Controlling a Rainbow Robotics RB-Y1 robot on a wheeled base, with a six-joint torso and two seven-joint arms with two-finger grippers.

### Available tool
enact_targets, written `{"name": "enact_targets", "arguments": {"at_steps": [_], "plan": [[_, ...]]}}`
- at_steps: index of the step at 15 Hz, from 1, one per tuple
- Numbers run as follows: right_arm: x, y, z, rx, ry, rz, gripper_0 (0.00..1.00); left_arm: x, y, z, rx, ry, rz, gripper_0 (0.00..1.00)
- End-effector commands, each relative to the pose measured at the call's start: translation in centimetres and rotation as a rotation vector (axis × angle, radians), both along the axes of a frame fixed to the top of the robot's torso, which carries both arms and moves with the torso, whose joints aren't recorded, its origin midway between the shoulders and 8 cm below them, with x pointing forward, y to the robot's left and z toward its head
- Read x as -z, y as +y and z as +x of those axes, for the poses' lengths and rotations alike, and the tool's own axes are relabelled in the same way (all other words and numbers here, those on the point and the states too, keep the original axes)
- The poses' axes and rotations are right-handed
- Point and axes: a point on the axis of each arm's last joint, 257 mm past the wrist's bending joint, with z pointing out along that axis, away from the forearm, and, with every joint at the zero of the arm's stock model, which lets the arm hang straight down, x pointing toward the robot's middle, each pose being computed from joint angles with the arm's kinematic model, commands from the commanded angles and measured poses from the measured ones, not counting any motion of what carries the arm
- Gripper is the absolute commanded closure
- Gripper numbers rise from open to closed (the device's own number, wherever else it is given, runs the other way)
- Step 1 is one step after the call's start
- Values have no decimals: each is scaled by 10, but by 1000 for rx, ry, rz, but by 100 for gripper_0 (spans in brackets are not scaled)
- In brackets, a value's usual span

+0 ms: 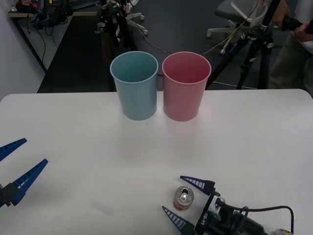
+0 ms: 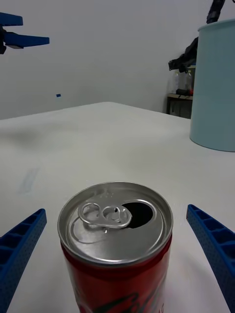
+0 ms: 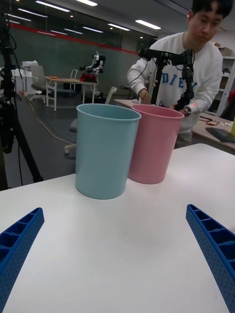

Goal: Grasp the object on the table and drop it into the matching bin: aluminum can to the light blue bin, PET bottle to the pink bin.

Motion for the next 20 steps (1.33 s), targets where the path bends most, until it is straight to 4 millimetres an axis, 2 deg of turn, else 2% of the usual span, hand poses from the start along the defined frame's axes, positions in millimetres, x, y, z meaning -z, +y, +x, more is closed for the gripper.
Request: {"name": "enact_targets", "arguments": {"at_steps": [1, 11, 14, 20], "plan": [[0, 1, 0, -1, -3, -3, 100, 0, 0, 0, 0, 0, 0, 0], [-2, 3, 0, -5, -4, 3, 100, 0, 0, 0, 0, 0, 0, 0], [-24, 1, 3, 11, -27, 3, 100, 0, 0, 0, 0, 0, 0, 0], [-121, 12, 5, 53, -3, 74, 100, 0, 0, 0, 0, 0, 0, 0]]}}
